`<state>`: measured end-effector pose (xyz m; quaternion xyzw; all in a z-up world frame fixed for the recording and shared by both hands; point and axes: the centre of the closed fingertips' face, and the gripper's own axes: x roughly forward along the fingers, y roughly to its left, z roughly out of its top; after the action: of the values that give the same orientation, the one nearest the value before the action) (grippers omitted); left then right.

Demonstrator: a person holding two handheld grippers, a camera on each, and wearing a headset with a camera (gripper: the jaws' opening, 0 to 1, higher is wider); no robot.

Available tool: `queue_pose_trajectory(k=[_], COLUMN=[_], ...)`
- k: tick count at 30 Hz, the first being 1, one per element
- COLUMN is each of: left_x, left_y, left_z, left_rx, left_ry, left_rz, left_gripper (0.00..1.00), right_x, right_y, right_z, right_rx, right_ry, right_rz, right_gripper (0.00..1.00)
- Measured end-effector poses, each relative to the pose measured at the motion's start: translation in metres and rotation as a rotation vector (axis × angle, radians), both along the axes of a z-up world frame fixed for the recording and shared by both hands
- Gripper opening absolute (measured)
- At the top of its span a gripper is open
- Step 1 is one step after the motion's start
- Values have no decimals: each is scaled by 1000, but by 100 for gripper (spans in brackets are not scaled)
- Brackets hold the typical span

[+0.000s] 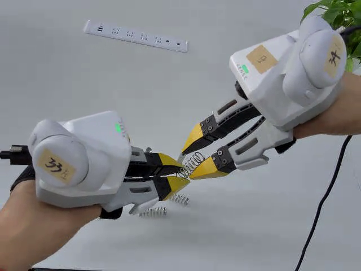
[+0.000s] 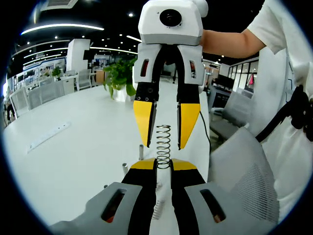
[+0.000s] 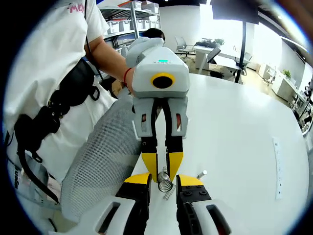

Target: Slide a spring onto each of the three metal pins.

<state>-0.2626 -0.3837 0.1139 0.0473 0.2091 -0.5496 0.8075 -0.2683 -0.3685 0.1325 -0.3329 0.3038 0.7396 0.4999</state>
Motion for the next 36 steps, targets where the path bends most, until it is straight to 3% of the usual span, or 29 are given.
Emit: queue_pose_trajectory(k=[6,36], left_x=[-1,-2], left_y=[0,0], left_z=[1,3], left_rx=[-9,-36], left_ry=[1,-8], left_rz=[-1,-6], left_gripper=[7,7], right_x=[-1,-6], right_y=[-4,0], right_z=[-6,-8], right_rx=[-44,-108], right_ry=[1,-7], right_rz=[39,81], right_gripper=[13,7])
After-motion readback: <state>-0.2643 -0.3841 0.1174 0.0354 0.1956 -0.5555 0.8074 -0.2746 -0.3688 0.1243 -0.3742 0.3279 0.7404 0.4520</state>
